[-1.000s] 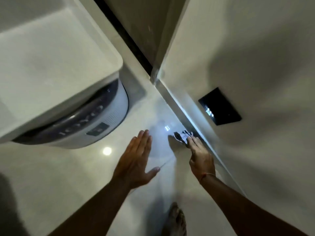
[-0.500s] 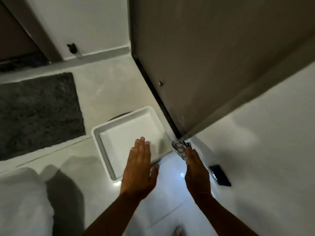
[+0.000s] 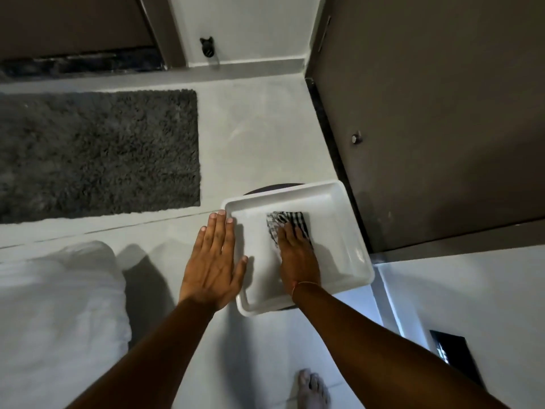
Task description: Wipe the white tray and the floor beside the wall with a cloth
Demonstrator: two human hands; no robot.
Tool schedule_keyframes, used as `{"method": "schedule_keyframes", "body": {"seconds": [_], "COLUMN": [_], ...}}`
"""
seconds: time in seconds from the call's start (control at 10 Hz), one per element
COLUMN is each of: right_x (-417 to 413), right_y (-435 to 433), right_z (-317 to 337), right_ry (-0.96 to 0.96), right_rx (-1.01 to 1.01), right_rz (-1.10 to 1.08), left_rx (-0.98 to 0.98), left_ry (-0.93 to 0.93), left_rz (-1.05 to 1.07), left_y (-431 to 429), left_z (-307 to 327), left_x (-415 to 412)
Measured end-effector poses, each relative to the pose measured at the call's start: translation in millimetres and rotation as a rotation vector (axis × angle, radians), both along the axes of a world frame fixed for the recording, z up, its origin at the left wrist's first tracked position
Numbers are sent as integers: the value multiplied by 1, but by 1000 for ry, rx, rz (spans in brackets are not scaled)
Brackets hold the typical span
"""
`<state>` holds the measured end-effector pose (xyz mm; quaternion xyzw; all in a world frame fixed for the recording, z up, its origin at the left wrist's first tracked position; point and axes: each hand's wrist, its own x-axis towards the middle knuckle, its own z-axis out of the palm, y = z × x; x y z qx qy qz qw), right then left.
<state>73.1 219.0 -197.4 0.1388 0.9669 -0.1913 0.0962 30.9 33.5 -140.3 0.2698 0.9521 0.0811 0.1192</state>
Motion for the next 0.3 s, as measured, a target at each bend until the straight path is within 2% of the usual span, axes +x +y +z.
{"method": "schedule_keyframes", "body": {"seconds": [0.1,0.2,0.3], "right_x": [2,4,6], "right_y": [-1,5,11], "right_z": [-7,11,72], "right_ry": [-83,-97,100], "right_rx": [24,-140,-450], "right_rz": [32,49,-112], "left_rx": [-27,-23,-3], "left_ry": [-30,-48,-31], "left_rz": [31,53,103], "left_y": [-8,-14,-27], "left_z": [-7,-2,27], "left_x": [6,13,9]}}
